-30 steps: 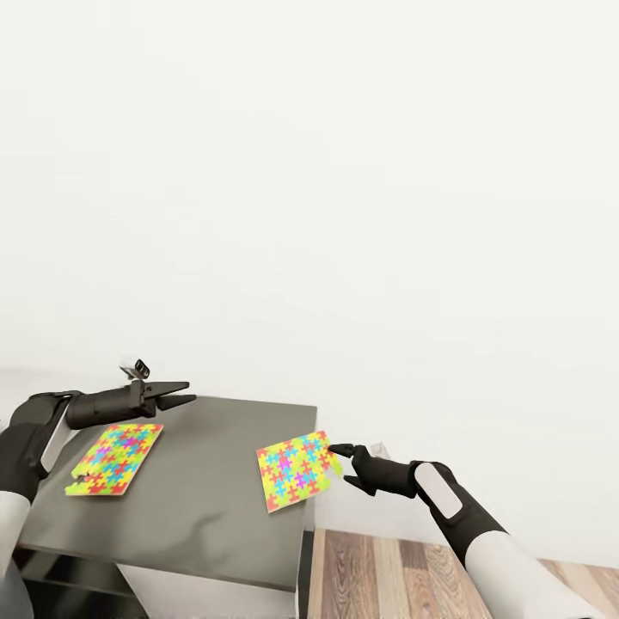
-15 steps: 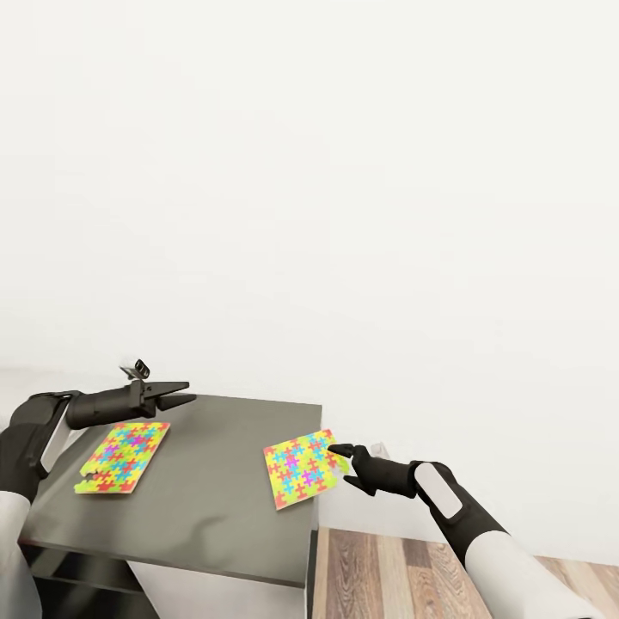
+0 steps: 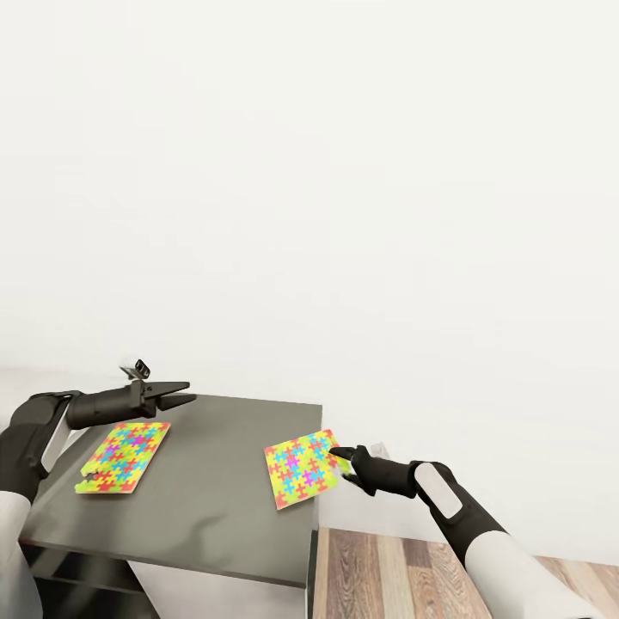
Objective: Put all the toys in the child's room - the three board games (two on the bed and one on the table), the two jigsaw puzzles on the table, and the tennis ball on the table - inside the toy box on the table in the child's room.
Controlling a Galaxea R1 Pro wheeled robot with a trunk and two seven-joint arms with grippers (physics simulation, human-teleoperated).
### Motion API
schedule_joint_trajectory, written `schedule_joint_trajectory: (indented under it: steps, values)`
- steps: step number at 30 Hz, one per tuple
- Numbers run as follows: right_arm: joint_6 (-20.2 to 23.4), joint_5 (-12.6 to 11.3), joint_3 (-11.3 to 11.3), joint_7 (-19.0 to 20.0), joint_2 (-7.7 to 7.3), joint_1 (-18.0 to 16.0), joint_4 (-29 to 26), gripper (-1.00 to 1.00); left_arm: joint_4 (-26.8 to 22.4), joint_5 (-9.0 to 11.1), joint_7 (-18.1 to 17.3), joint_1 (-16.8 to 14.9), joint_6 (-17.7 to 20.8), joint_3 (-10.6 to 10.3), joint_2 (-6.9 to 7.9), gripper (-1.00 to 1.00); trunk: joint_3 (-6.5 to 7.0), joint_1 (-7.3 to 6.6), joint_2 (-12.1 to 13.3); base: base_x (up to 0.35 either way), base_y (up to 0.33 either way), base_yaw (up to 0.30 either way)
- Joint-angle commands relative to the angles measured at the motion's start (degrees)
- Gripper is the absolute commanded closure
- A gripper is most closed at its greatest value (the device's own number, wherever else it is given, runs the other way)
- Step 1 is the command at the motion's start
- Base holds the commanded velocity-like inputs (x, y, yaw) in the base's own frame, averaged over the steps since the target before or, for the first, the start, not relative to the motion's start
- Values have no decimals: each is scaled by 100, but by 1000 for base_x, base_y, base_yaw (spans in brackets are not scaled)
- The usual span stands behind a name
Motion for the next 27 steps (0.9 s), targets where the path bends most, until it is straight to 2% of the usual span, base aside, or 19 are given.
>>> schedule_joint_trajectory:
  steps: [1,12,27]
  values:
    - [-1,21,24,34,-6,-4,0,100,-1,-2,-22,-3,61,-2,0,-100,-6,0,-3,0,0,0]
    - [1,21,24,83,-14,-4,0,100,-1,14,-22,-3,57,-2,48,-100,-6,0,-3,0,0,0]
    - [1,21,24,95,-14,-4,0,100,-1,1,-22,-3,67,-2,52,-100,263,-330,598,0,0,0]
